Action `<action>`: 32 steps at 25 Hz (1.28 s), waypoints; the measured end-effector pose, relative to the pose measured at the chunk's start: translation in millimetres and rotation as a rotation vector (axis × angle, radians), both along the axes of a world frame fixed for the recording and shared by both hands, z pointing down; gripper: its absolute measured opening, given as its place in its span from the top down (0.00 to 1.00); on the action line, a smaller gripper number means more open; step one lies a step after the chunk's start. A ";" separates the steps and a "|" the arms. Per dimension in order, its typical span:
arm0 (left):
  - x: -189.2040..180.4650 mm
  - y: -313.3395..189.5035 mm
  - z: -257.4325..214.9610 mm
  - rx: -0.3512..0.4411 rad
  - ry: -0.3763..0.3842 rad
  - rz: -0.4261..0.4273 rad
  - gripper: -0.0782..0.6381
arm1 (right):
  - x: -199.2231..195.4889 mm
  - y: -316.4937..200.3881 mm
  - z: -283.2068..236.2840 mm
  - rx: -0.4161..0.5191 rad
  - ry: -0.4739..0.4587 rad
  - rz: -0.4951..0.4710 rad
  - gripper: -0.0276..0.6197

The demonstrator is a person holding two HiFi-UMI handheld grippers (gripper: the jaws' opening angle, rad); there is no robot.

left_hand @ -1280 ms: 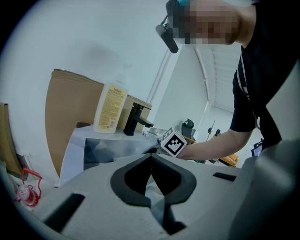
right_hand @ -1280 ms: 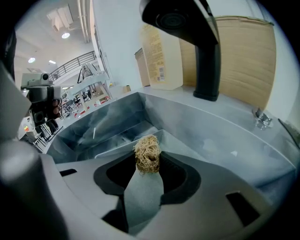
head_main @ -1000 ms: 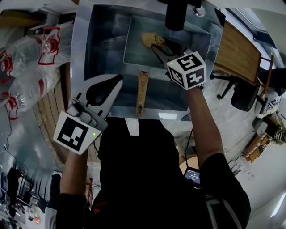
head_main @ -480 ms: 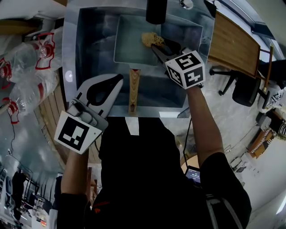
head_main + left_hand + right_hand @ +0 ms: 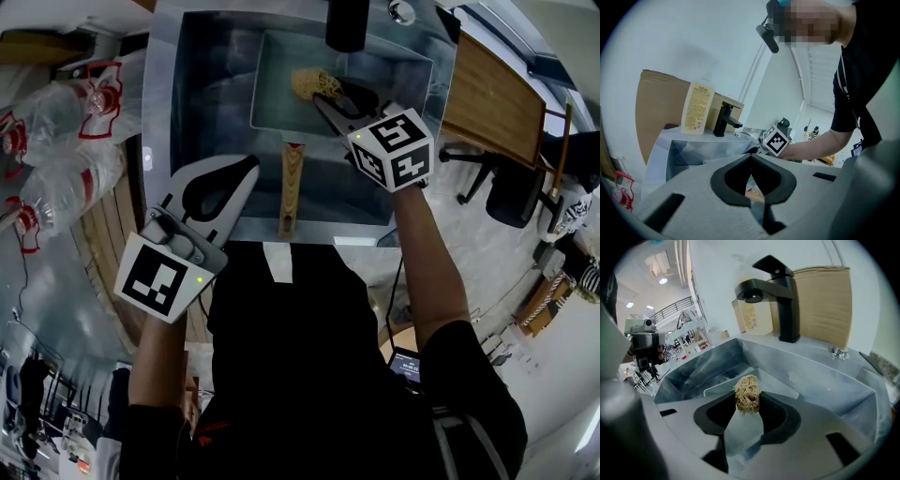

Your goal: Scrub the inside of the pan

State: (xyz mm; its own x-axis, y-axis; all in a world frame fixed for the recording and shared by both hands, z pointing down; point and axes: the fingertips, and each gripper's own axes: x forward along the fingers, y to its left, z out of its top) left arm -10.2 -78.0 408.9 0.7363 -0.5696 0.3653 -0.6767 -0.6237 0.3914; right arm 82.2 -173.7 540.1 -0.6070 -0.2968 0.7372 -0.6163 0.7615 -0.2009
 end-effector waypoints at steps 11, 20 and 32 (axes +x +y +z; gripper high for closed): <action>-50.5 9.3 2.8 -0.003 -0.003 -0.064 0.87 | -60.0 19.0 8.2 -0.029 0.021 -0.107 0.71; -60.7 14.1 10.4 -0.011 0.005 -0.083 0.87 | -62.5 23.6 13.7 -0.040 0.046 -0.123 0.72; -22.2 10.3 6.3 -0.003 0.006 -0.028 0.87 | -20.3 33.3 14.4 -0.073 0.044 -0.091 0.73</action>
State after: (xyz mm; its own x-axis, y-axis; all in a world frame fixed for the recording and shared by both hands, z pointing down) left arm -32.4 -67.7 415.2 0.7224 -0.5886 0.3629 -0.6913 -0.6035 0.3973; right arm 61.9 -140.4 554.5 -0.5952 -0.1861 0.7817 -0.5547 0.7990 -0.2322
